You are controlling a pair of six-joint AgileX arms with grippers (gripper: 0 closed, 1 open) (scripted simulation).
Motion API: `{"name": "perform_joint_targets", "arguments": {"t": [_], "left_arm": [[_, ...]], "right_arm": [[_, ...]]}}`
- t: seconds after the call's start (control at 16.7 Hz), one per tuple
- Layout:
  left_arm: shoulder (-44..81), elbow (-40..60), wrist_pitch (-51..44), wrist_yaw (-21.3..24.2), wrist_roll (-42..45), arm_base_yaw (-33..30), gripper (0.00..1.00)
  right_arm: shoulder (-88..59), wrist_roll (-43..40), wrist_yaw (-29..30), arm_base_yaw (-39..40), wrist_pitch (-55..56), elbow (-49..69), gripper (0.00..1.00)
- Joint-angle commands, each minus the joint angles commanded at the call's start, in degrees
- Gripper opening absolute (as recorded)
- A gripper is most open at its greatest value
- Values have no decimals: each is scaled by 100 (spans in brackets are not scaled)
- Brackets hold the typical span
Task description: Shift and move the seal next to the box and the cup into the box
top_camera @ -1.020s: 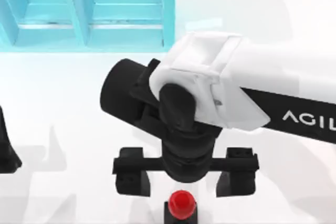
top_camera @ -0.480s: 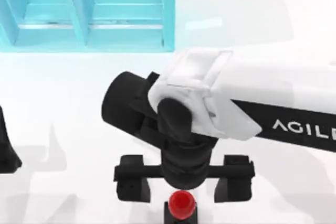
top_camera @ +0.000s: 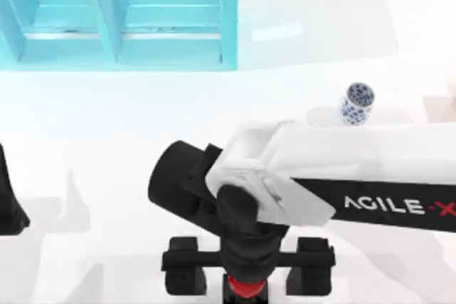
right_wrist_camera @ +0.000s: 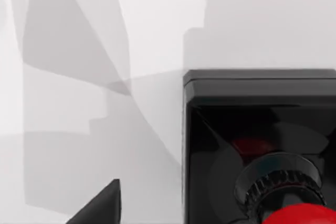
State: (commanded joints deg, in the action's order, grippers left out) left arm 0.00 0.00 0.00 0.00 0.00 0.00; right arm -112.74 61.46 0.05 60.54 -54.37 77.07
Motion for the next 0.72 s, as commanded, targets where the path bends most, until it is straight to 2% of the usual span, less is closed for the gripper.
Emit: {"name": "perform_joint_targets", "arguments": {"t": [0.12, 0.72], "left_arm": [[0, 0, 0, 0, 0, 0, 100], [0, 0, 0, 0, 0, 0, 100]], "right_arm": [[0, 0, 0, 0, 0, 0, 100], [0, 0, 0, 0, 0, 0, 25]]}}
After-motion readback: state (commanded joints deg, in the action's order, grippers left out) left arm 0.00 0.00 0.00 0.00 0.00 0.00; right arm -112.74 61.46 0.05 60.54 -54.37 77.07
